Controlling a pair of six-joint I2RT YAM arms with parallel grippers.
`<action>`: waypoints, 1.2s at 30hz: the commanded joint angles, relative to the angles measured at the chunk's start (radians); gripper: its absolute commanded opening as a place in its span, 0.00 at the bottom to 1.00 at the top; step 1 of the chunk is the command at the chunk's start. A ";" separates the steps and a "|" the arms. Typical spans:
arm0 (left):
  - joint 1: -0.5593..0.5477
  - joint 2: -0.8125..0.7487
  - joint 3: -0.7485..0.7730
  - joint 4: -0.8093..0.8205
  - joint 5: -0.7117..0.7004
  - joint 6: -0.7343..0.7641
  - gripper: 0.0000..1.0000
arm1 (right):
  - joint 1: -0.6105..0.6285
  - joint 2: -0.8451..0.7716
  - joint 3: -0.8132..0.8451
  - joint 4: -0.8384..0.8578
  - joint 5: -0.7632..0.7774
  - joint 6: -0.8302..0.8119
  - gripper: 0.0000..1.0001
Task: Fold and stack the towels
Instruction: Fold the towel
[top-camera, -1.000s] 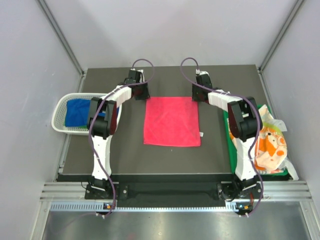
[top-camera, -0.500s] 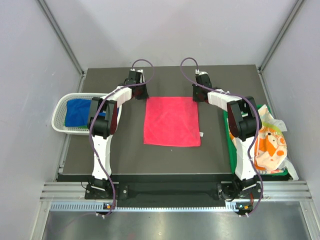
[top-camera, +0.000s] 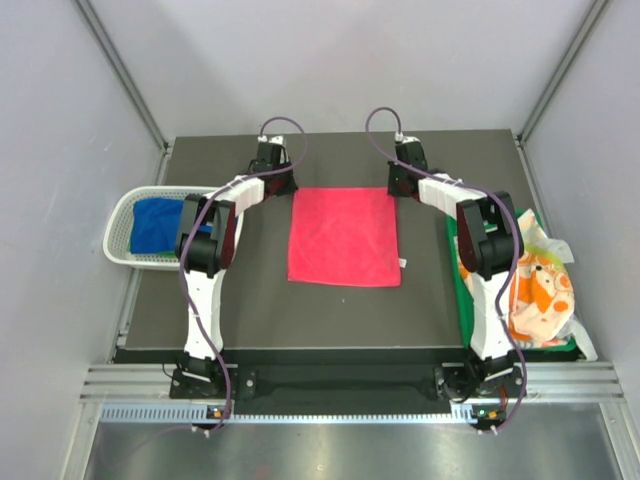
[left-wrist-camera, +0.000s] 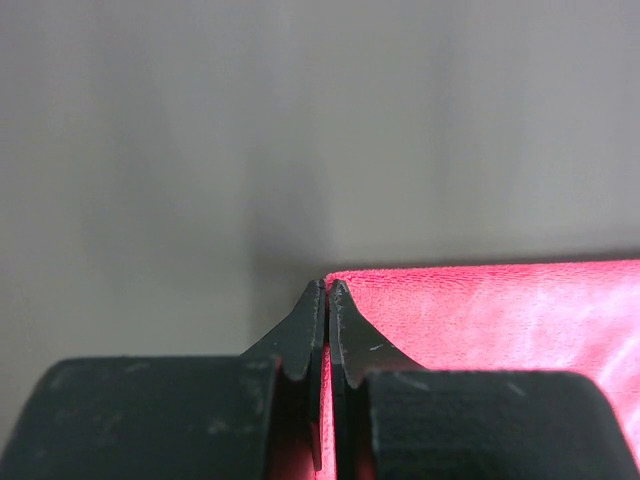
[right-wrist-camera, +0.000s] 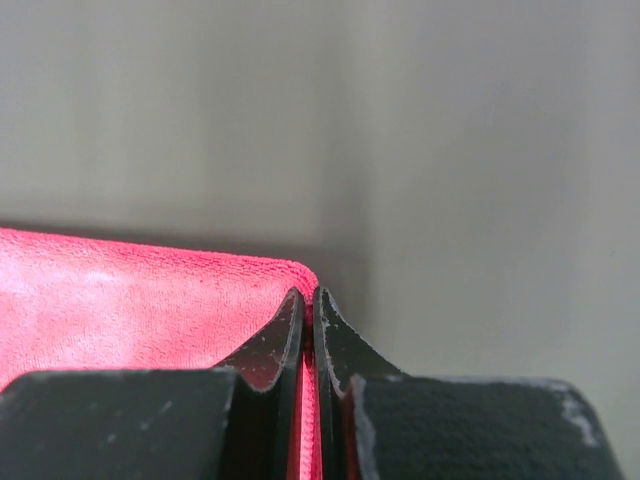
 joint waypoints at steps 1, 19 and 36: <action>0.011 -0.007 -0.008 0.183 -0.047 -0.022 0.00 | -0.030 0.023 0.067 0.059 0.001 0.009 0.00; 0.015 -0.163 -0.165 0.360 0.027 -0.057 0.00 | -0.042 -0.193 -0.189 0.312 -0.058 0.023 0.00; -0.032 -0.464 -0.605 0.446 -0.013 -0.137 0.00 | 0.036 -0.464 -0.624 0.435 -0.035 0.092 0.00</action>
